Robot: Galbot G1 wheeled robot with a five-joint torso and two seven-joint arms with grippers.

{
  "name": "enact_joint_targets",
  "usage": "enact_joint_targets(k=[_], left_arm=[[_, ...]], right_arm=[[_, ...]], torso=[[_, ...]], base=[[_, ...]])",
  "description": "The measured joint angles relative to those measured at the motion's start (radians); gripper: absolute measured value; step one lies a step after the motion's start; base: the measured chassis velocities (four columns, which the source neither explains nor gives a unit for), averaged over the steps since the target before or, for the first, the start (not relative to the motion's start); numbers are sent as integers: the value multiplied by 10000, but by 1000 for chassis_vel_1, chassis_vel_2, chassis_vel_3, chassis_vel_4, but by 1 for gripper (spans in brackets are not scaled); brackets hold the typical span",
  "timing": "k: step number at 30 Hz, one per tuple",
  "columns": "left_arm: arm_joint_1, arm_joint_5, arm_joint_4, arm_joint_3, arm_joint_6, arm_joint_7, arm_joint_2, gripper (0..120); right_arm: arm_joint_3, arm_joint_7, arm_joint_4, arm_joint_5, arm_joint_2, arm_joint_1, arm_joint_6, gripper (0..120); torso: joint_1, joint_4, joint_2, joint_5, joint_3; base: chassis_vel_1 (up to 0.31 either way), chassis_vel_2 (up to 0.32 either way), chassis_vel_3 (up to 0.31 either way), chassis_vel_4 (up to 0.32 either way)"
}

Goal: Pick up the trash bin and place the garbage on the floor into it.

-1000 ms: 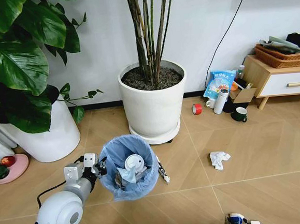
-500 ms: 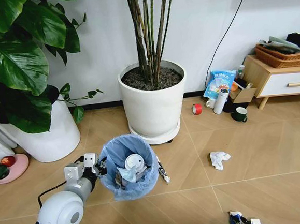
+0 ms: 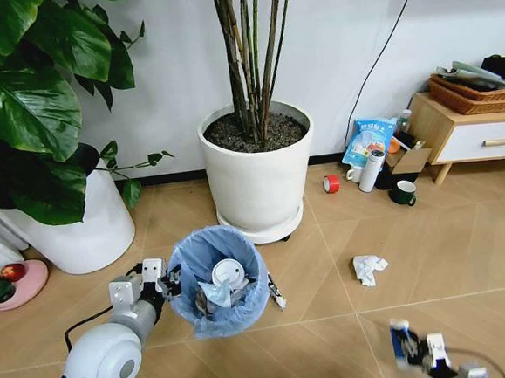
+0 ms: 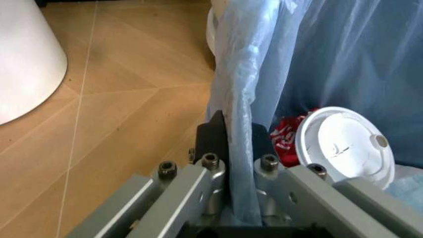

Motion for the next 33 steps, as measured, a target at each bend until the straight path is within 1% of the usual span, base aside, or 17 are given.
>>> enact_joint_targets(k=[2, 3, 5, 6, 7, 12, 14, 16, 17, 18, 19, 21, 22, 24, 26, 31, 33], left_arm=[[-6, -23, 0, 19, -2, -5, 33, 0], [-6, -23, 0, 19, -2, -5, 33, 0], [-14, -96, 0, 12, -3, -9, 75, 0], [-25, -125, 0, 6, -4, -12, 94, 0], [-93, -203, 2, -6, -4, -48, 151, 0], [-400, -427, 130, 87, 6, -118, 290, 0], [-400, -427, 130, 87, 6, -118, 290, 0], [-710, -700, 351, 237, 81, -114, 539, 0], [-827, -788, 408, 265, 116, -90, 623, 0], [-827, -788, 408, 265, 116, -90, 623, 0], [-1014, -945, 505, 302, 162, -55, 732, 0], [-1311, -1217, 701, 384, 242, -44, 812, 0], [-1311, -1217, 701, 384, 242, -44, 812, 0], [-1535, -1320, 837, 492, 295, -34, 848, 0], [-1832, -1465, 989, 705, 361, -30, 893, 0], [-1999, -1560, 1050, 836, 387, -38, 924, 0], [-2365, -1722, 1235, 1110, 432, -83, 976, 0]], right_arm=[[-22, 173, 1067, 398, -621, 312, -407, 18], [-22, 173, 1067, 398, -621, 312, -407, 18], [-165, 337, 1838, 750, -1202, 613, -805, 18], [-229, 376, 2005, 835, -1344, 707, -893, 18], [-486, 505, 2535, 1091, -1783, 1087, -1180, 18], [-1313, 860, 3640, 1900, -2393, 2266, -1977, 18], [-1313, 860, 3640, 1900, -2393, 2266, -1977, 18], [-2181, 1013, 4223, 2917, -2831, 3338, -2564, 18], [-2673, 1031, 4395, 3390, -3045, 3782, -2693, 18], [-2673, 1031, 4395, 3390, -3045, 3782, -2693, 18], [-3097, 1057, 4522, 3774, -3249, 4309, -2812, 18], [-4013, 1076, 4630, 4292, -3533, 5248, -2958, 18], [-4013, 1076, 4630, 4292, -3533, 5248, -2958, 18], [-4815, 1097, 4623, 4414, -3639, 5907, -2933, 18], [-5760, 1057, 4480, 4435, -3636, 6618, -2857, 18], [-6240, 1042, 4379, 4442, -3532, 7029, -2824, 18], [-7413, 1065, 4119, 4525, -3136, 8130, -2822, 18]], torso=[[0, 1, 0, 4, 0], [0, 1, 0, 4, 0], [0, 2, 0, -3, 0], [0, 1, 0, -1, 0], [0, -1, 0, 8, 0], [0, 1, 0, 2, 0], [0, 1, 0, 2, 0], [0, 0, 0, -2, 1], [1, -2, -1, 9, 2], [1, -2, -1, 9, 2], [1, 1, 0, 8, 1], [1, 1, -1, -8, 1], [1, 1, -1, -8, 1], [1, 3, -1, 7, 0], [2, 2, -1, 0, 1], [1, -1, -1, 4, 0], [1, 0, -1, 1, 0]], base=[[0, 0, 0, 0], [0, 0, 0, 0], [0, 0, 0, 0], [0, 0, 0, 0], [0, 0, 0, 0], [0, 0, 0, 0], [0, 0, 0, 0], [0, 0, 0, 0], [0, 0, 0, 0], [0, 0, 0, 0], [0, 0, 0, 0], [0, 0, 0, 0], [0, 0, 0, 0], [0, 0, 0, 0], [0, 0, 0, 0], [0, 0, 0, 0], [0, 0, 0, 0]])
